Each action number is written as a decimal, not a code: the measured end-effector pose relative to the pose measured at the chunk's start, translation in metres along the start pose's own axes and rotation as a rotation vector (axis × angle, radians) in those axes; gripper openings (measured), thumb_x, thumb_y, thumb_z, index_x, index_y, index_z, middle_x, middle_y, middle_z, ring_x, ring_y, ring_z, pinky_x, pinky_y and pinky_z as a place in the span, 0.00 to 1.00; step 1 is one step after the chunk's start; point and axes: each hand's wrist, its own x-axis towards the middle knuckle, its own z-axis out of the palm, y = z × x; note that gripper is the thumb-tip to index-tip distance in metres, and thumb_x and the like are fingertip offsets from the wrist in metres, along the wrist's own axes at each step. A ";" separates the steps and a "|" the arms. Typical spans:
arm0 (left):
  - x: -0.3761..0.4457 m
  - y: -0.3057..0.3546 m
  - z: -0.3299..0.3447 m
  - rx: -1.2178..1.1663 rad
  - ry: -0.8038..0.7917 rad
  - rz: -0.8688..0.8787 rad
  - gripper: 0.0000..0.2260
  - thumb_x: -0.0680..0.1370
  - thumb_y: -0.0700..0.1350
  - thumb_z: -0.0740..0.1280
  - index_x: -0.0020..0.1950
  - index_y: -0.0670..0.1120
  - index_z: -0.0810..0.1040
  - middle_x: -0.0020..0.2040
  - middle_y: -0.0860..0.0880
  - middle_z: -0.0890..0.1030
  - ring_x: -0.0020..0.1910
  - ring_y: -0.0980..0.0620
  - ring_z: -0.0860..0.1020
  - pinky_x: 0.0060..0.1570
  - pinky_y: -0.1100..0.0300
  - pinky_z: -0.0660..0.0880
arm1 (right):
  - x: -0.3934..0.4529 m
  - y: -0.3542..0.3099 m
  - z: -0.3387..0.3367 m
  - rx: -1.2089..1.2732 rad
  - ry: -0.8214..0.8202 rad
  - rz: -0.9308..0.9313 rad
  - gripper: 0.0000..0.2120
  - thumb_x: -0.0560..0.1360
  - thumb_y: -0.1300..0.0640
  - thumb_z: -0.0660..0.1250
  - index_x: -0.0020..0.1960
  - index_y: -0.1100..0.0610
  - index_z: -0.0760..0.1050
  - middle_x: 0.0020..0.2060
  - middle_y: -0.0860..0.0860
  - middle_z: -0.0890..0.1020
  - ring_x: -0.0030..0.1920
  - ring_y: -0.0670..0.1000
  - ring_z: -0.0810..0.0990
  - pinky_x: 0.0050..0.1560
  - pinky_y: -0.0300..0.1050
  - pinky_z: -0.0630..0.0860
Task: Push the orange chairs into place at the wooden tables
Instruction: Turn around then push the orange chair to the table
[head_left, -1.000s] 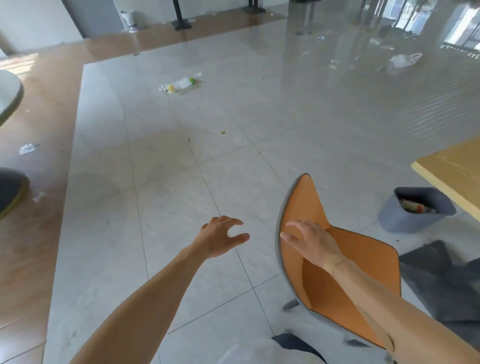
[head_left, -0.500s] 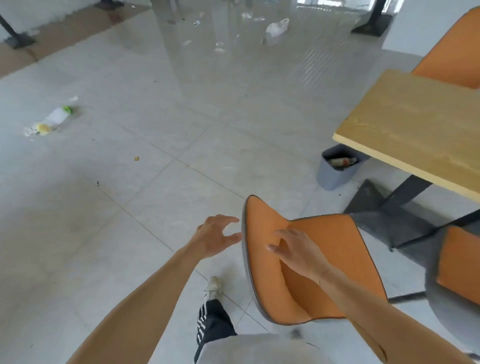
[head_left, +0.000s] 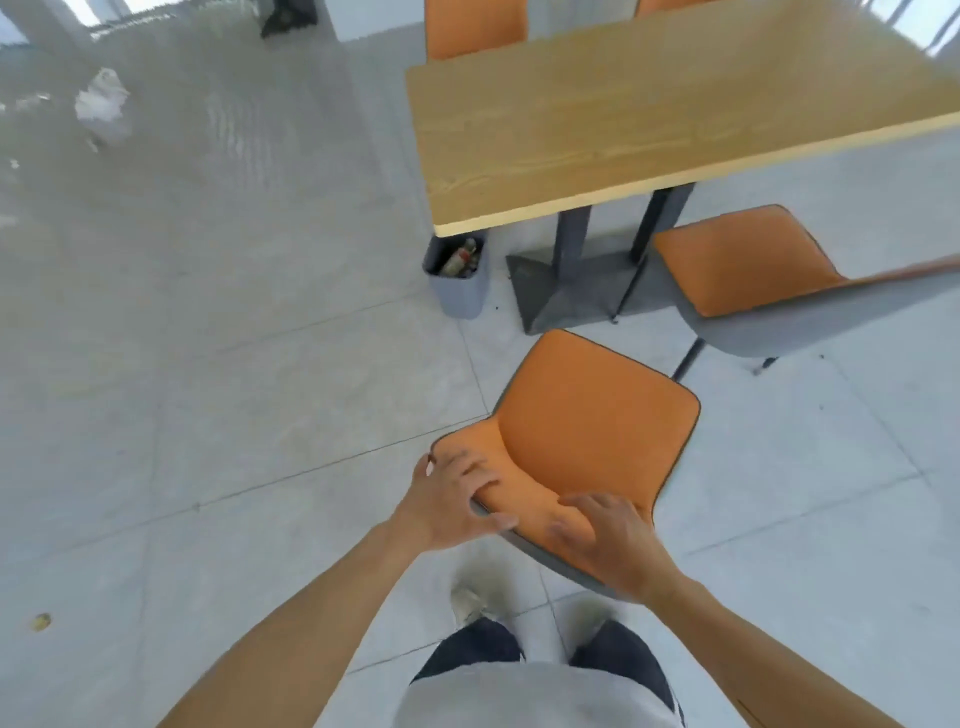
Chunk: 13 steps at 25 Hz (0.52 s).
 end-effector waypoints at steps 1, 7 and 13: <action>0.003 0.000 0.003 0.027 0.005 0.028 0.36 0.67 0.79 0.53 0.68 0.60 0.70 0.73 0.58 0.64 0.75 0.53 0.54 0.72 0.38 0.50 | -0.012 -0.001 0.007 -0.005 0.015 0.055 0.31 0.72 0.27 0.46 0.67 0.40 0.68 0.67 0.42 0.73 0.67 0.50 0.69 0.66 0.55 0.67; 0.003 -0.010 0.011 0.203 0.087 0.180 0.40 0.65 0.83 0.48 0.68 0.62 0.68 0.69 0.60 0.68 0.72 0.53 0.60 0.68 0.34 0.53 | -0.060 -0.033 0.052 -0.018 0.257 0.283 0.38 0.70 0.24 0.40 0.71 0.41 0.64 0.68 0.42 0.71 0.70 0.52 0.66 0.67 0.67 0.60; 0.004 -0.013 0.013 0.217 0.183 0.272 0.35 0.68 0.80 0.50 0.63 0.60 0.74 0.62 0.59 0.74 0.63 0.51 0.70 0.63 0.31 0.59 | -0.053 -0.050 0.062 0.015 0.403 0.410 0.34 0.70 0.25 0.51 0.66 0.45 0.70 0.64 0.44 0.73 0.68 0.54 0.66 0.64 0.71 0.60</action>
